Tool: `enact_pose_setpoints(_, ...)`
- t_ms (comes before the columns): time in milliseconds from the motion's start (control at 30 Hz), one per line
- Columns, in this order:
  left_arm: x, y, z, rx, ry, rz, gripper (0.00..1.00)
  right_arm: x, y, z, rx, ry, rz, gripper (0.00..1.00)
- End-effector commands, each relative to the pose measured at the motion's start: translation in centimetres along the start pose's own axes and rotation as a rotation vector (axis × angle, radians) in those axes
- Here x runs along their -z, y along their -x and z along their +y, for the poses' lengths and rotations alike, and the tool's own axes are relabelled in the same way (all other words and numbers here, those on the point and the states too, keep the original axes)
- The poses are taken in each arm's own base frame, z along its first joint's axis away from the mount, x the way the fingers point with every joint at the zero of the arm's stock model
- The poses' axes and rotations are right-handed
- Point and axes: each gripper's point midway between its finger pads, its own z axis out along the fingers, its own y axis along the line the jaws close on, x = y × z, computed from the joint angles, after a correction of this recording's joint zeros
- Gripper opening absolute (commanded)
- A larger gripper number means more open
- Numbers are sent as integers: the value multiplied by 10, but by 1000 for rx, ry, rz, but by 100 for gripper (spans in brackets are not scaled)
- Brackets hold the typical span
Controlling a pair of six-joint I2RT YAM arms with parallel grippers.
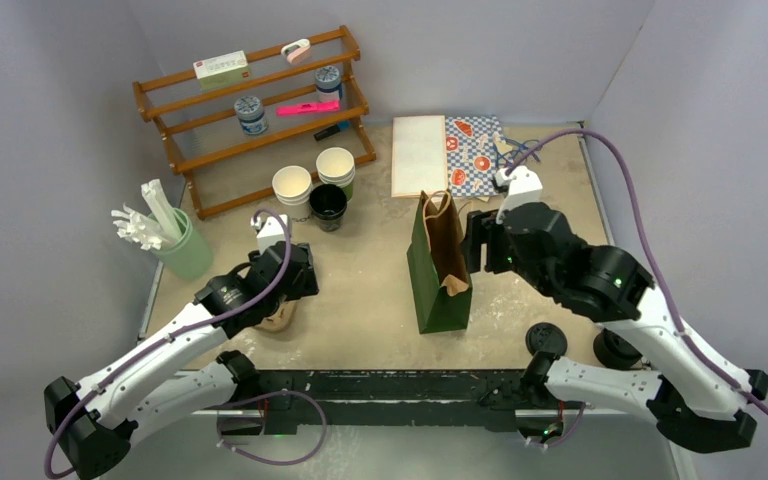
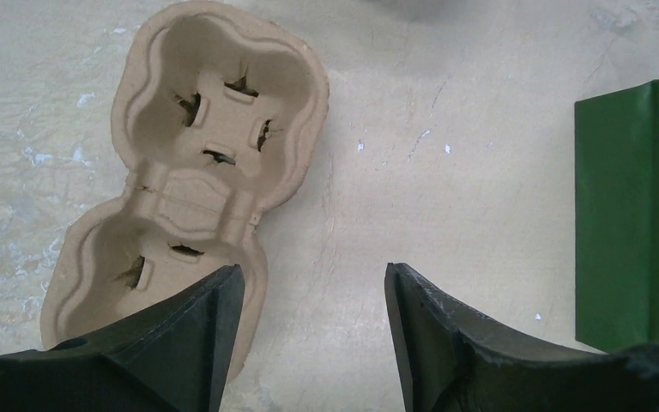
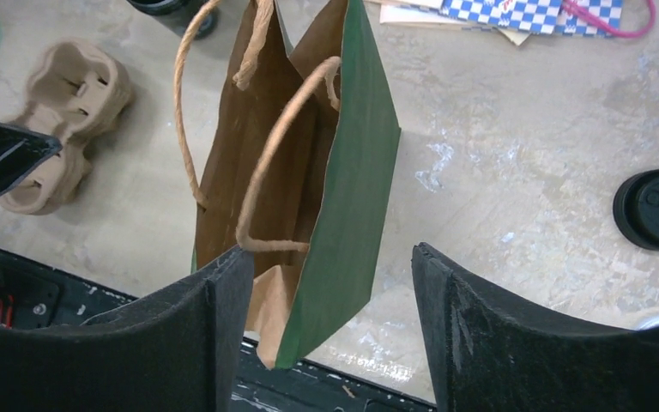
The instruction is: Pack the takeout coffee
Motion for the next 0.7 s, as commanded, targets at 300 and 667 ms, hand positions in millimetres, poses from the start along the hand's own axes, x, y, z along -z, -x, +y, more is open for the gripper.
enact_pose_setpoints(300,0,0,12,95,43,-23,63,-62,5,3,-64,-193,-34,36)
enact_pose_setpoints(667,-10,-11,23,198,134,-12,65,-80,59,-7,-163,-310,-197,0)
